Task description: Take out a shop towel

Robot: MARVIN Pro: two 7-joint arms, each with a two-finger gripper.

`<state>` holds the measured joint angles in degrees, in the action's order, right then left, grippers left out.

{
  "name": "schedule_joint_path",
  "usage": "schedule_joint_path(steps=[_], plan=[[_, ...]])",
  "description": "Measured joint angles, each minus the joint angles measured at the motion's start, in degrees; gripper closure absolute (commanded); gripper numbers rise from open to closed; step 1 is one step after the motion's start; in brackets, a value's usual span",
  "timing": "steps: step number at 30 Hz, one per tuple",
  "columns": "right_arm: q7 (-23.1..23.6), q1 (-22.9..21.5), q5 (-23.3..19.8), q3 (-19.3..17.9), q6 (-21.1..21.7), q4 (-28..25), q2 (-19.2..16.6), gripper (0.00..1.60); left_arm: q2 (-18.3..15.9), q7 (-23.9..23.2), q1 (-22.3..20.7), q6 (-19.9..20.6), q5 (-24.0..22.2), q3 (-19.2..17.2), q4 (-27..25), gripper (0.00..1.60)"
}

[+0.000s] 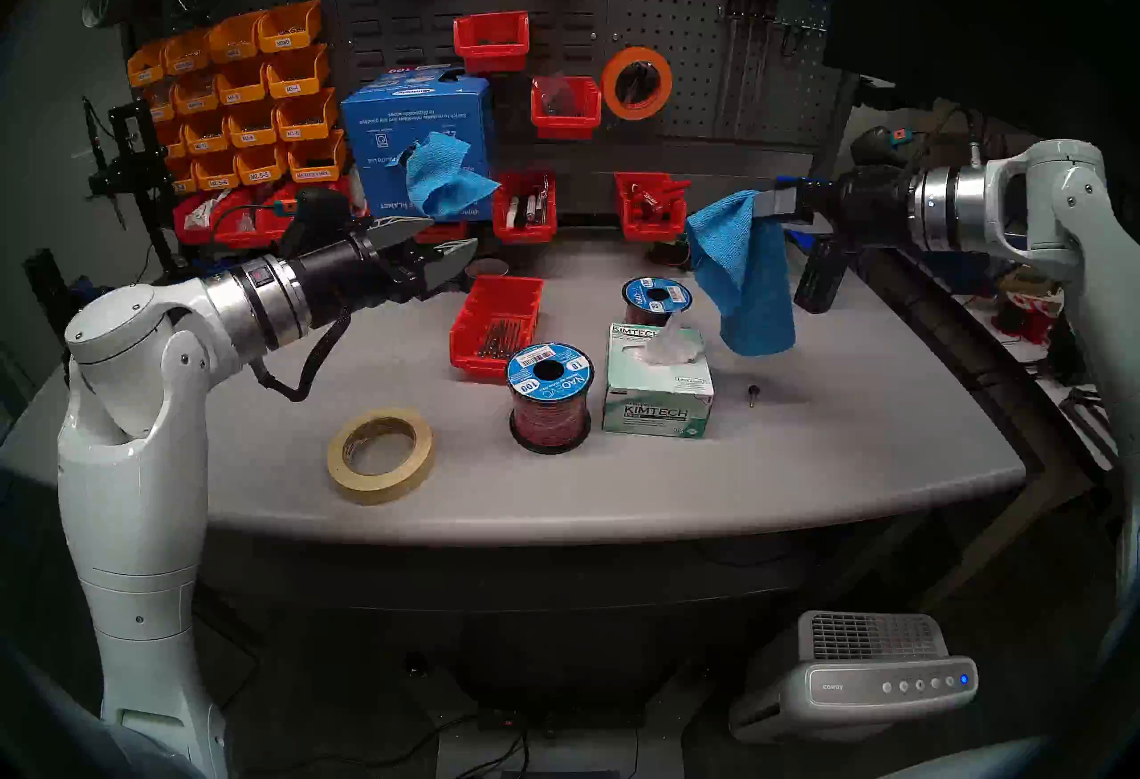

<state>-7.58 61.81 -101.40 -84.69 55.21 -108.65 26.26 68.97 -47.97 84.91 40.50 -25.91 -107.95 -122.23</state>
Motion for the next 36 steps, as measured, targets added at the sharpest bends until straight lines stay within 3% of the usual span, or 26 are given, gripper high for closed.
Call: schedule_joint_path(steps=[12, 25, 36], plan=[[-0.2, -4.8, -2.0, 4.1, 0.0, 2.2, 3.1, 0.00, 1.9, -1.2, -5.2, 5.1, -2.6, 9.1, -2.6, 0.00], [-1.7, -10.8, -4.5, 9.2, 0.0, 5.5, 6.5, 0.00, 5.4, -0.3, -11.1, 14.1, -4.4, 20.1, -4.2, 0.00], [-2.8, -15.1, -8.3, 14.4, -0.1, 7.6, 6.0, 0.00, 7.8, 5.2, -14.9, 14.7, -4.1, 27.4, -1.5, 0.00]])
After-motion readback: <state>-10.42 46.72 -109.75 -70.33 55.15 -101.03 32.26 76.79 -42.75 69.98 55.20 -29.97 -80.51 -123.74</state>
